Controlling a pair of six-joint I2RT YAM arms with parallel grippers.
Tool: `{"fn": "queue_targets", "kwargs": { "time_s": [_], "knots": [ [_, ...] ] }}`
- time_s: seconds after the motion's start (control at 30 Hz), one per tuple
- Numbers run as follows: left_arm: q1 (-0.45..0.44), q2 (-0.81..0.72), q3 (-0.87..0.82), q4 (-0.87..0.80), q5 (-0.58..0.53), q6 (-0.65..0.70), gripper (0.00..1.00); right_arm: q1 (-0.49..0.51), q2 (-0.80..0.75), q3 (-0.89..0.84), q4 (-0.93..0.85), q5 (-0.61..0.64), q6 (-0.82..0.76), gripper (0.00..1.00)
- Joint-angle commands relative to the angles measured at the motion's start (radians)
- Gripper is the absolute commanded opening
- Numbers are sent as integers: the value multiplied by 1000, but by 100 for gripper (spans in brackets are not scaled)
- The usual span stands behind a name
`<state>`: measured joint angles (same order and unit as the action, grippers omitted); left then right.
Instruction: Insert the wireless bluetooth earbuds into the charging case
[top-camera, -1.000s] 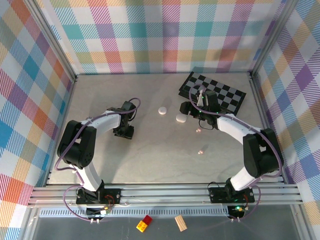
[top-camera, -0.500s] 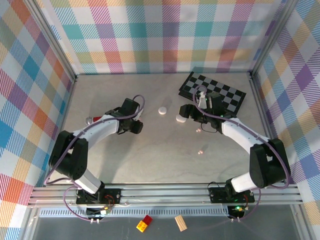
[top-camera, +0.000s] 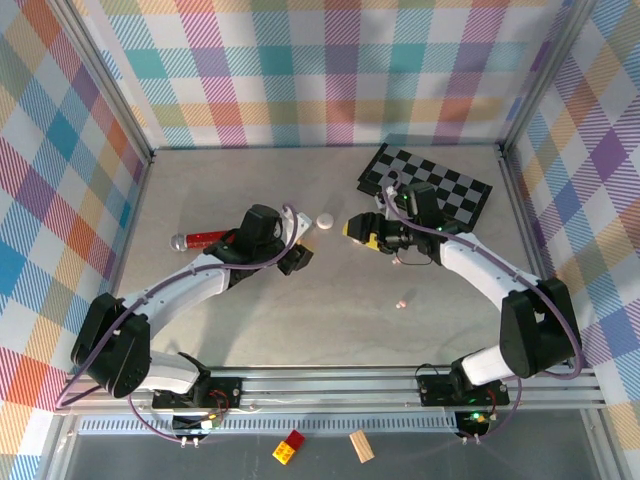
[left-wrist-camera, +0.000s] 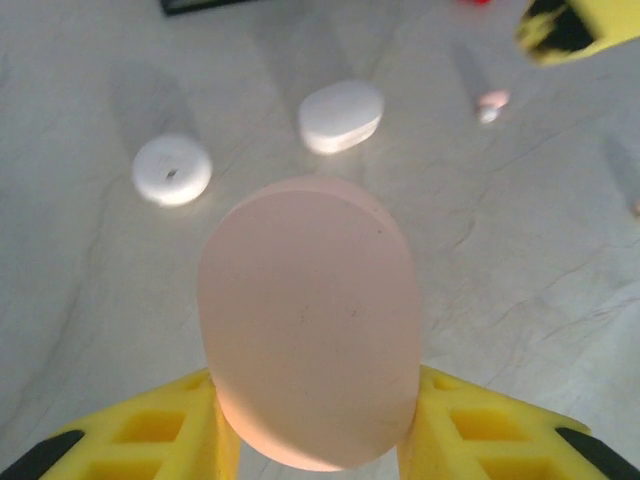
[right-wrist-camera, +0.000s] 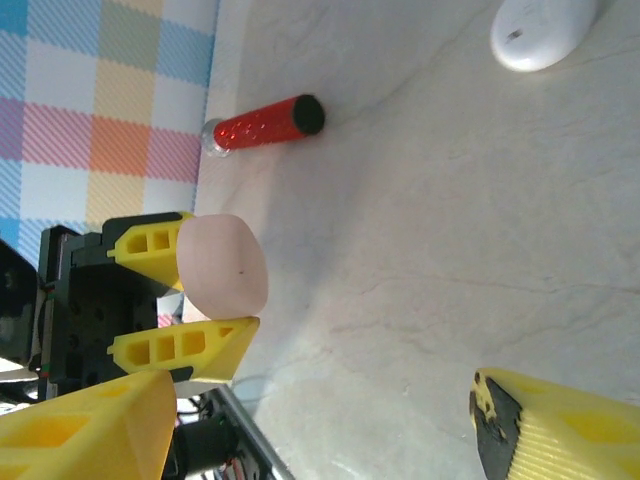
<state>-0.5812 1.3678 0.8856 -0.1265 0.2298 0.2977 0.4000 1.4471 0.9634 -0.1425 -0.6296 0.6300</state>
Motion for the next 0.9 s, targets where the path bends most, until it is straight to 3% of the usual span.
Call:
{"fn": "queue_targets", "kwargs": {
  "time_s": [0.0, 0.27, 0.87],
  "knots": [
    [-19, -19, -7, 61, 75, 59, 39, 22, 11, 52, -2, -62, 26, 76],
    [-48, -19, 11, 47, 92, 86, 39, 78, 73, 102, 25, -107, 38, 74],
    [-56, -18, 29, 44, 94, 93, 39, 120, 155, 135, 40, -143, 48, 40]
  ]
}}
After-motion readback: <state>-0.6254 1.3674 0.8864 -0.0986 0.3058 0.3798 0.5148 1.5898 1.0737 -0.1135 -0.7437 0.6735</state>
